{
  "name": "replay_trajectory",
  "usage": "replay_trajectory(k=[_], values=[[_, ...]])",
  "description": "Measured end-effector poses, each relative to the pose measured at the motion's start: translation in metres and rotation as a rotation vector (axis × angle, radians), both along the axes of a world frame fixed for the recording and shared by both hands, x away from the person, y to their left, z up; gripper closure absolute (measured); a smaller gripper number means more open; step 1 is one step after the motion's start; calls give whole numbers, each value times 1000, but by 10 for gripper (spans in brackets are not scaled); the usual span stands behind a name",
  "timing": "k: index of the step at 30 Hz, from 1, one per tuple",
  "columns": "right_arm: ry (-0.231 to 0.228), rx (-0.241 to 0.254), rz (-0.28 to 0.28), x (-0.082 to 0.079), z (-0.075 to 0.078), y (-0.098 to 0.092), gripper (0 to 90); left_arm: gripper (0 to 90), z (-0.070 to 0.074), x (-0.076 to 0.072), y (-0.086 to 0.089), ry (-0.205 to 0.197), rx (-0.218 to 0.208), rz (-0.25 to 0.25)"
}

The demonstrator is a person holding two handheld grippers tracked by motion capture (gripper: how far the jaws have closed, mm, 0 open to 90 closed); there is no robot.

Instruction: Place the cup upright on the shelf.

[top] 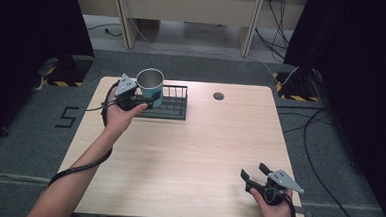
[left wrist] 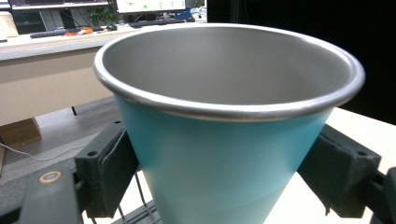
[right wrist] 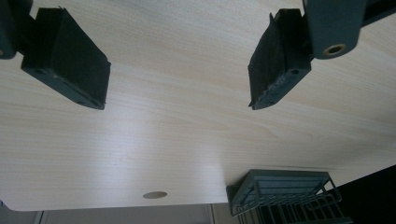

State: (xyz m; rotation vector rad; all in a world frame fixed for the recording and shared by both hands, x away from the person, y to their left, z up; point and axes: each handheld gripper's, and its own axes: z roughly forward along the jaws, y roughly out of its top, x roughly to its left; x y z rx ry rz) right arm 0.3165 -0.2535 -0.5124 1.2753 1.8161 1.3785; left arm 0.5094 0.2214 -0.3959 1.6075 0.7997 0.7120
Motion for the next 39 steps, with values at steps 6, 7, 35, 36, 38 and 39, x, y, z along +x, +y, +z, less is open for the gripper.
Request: replay_trajectory(k=[6,7,35,36,38,39], values=[[0,2,0,0,0,0,218,168,-2,7,-1,6,4,14],[0,1,1,0,0,0,218,169,-2,8,-1,8,6,17],[3,0,9,0,0,0,221,169,-5,44,-7,49,22,118],[0,0,9,0,0,0,221,169,-5,46,-7,51,23,121],[2,6,9,0,0,0,222,169,-6,49,-8,55,22,129],[3,7,8,0,0,0,222,169,-6,50,-8,56,20,132]])
